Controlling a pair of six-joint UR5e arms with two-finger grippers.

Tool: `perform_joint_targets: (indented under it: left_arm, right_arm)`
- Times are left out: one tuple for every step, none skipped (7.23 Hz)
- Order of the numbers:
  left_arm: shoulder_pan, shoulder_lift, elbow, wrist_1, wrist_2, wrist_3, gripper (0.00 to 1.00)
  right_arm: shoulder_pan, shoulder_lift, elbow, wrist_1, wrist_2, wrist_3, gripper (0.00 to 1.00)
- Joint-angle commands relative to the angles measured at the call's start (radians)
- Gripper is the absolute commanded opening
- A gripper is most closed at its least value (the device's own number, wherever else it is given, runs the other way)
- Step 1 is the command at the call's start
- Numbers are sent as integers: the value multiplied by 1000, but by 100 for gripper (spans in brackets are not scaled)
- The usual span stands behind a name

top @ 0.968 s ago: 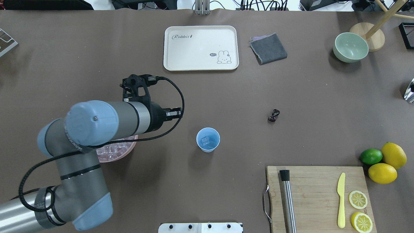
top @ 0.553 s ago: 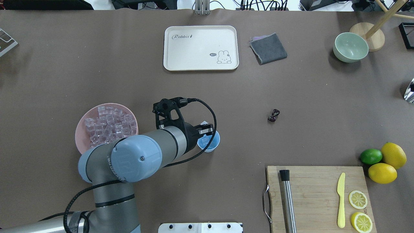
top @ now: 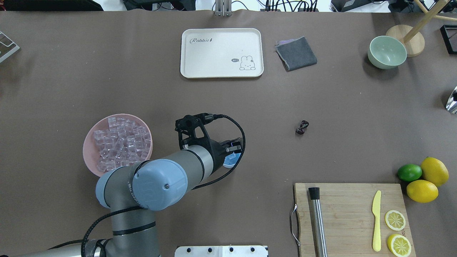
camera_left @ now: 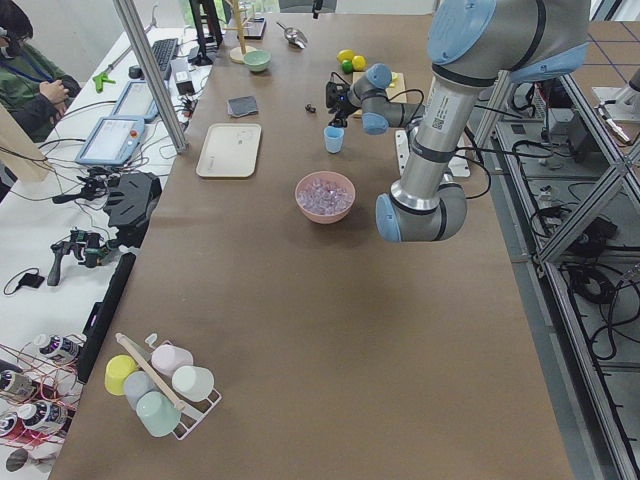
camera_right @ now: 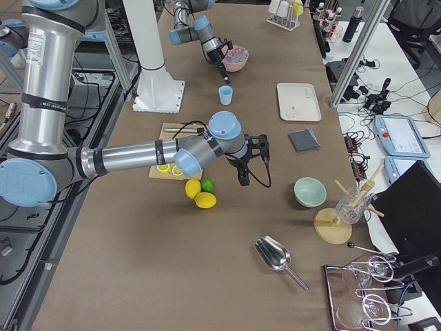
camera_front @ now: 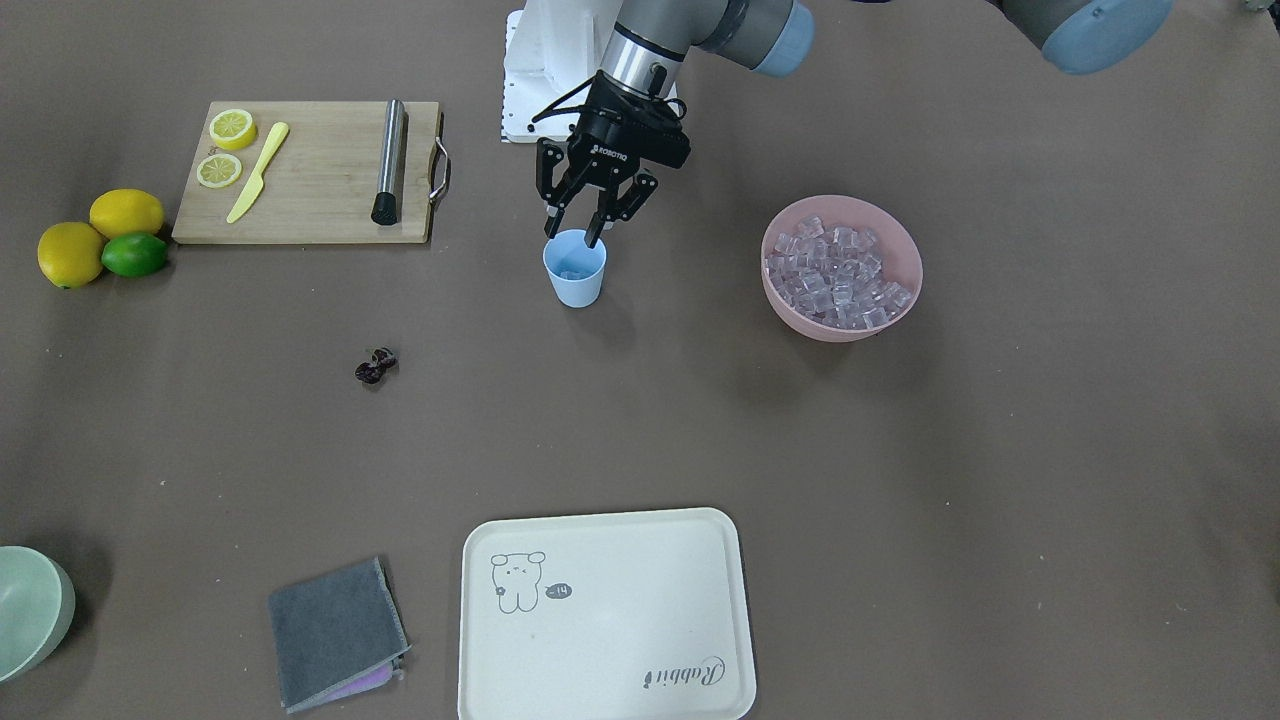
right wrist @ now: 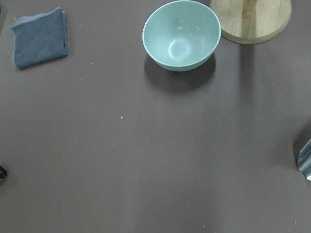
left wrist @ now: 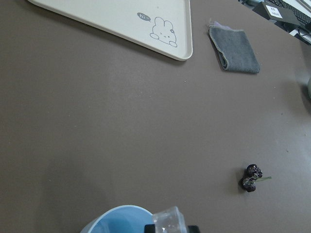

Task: Put ice and cherries in cup
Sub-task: 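Carry the ice cube to the light-blue cup and release it, then withdraw the left arm to rest while the right gripper reaches toward the cherries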

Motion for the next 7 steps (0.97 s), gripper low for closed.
perform_joint_targets:
  left_arm:
    - [3,12,-3,-3,3,1,98]
    - [-8,15,-32,16,-6,7,98]
    - [-16,57,-135,115,-20,123,98]
    - [-60,78,-226,279,-104,175,99]
    - [-171,81,-273,425,-267,224,99]
    - [-286,105,-319,519,-398,351,99]
    - [-362,166,-362,562,-461,453,99]
  right_arm:
    - [0,0,5,1,1,0,100]
    - [0,11,11,-2,2,9,100]
    - [-3,55,11,-10,-3,49,100]
    - [-27,87,10,-11,-12,101,100]
    - [-78,125,11,-14,-46,174,100]
    - [-151,162,11,-14,-107,264,100]
    - [-228,198,11,-17,-161,363,100]
